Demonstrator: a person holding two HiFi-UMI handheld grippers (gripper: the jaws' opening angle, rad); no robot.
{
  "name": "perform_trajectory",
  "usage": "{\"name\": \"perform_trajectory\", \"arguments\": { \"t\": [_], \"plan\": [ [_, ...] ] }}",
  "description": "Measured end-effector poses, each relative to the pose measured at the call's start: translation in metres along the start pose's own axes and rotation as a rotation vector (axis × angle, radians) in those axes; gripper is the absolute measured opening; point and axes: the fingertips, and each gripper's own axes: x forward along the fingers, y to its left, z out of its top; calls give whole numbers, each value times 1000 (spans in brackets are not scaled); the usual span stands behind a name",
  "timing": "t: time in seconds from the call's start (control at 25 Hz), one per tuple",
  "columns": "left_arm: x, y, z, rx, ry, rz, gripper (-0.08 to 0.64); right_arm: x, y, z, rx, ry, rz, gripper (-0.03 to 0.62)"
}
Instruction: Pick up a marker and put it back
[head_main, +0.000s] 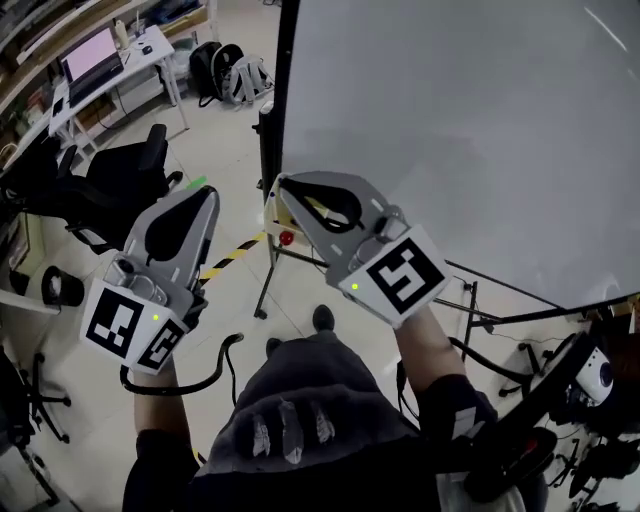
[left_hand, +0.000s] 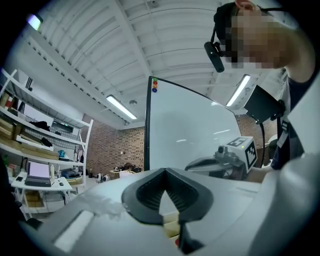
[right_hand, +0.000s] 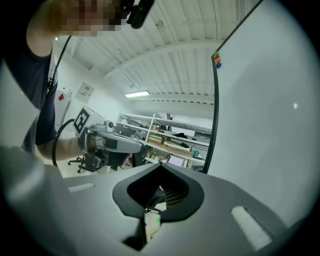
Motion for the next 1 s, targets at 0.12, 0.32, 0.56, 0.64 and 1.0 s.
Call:
{"name": "perform_trajectory", "arguments": {
  "t": [0.12,0.32,0.56,0.64,1.0],
  "plan": [
    [-1,-12,-2,-11,-2,-17,6,-11,8,-2,-16,21,-6,2],
    [12,-47,-3,-10,8,-33,6,-46,1,0,-22,7,-18,0],
    [18,-105,2,23,24,-14,6,-104,2,3,-32,-35,-2,2],
    [21,-135,2,27,28,-1,6,-134,4,0,-32,-44,12,1],
    [44,-284,-4,44,57,90,6,-287,0,-26,29,-101,71,1]
  ]
}}
